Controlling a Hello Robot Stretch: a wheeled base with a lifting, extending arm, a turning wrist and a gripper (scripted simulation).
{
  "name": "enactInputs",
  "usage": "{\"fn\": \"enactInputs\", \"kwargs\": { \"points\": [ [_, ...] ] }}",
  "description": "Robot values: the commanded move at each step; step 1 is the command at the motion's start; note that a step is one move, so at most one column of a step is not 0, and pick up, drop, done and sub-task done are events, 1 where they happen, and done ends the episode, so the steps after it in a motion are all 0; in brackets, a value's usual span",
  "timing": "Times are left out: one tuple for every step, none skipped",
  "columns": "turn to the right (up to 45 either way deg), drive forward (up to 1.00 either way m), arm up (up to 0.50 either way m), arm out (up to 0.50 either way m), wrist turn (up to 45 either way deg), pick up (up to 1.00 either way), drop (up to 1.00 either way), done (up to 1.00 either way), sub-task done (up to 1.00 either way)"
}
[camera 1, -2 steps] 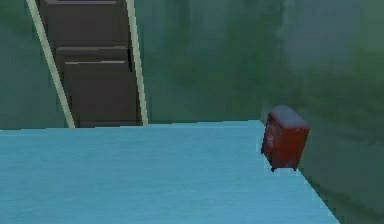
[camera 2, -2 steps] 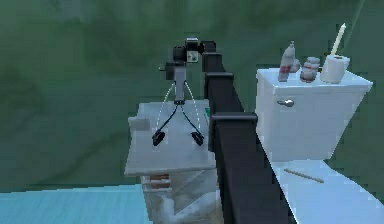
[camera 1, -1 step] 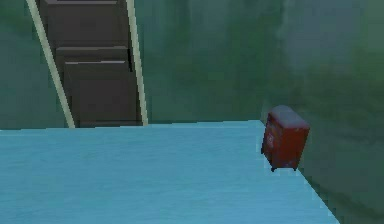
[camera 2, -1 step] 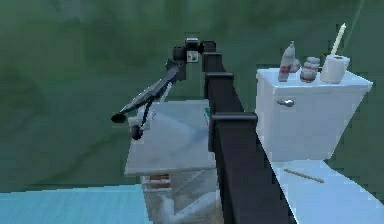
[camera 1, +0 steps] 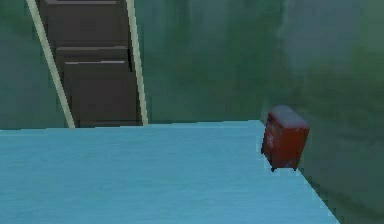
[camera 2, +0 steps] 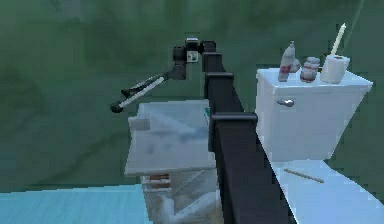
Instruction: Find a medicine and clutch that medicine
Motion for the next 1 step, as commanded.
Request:
{"fn": "enactInputs", "kwargs": {
  "points": [
    [0.0,0.0,0.0,0.0,45.0,0.0,0.0,0.0,0.0]
  ]
}}
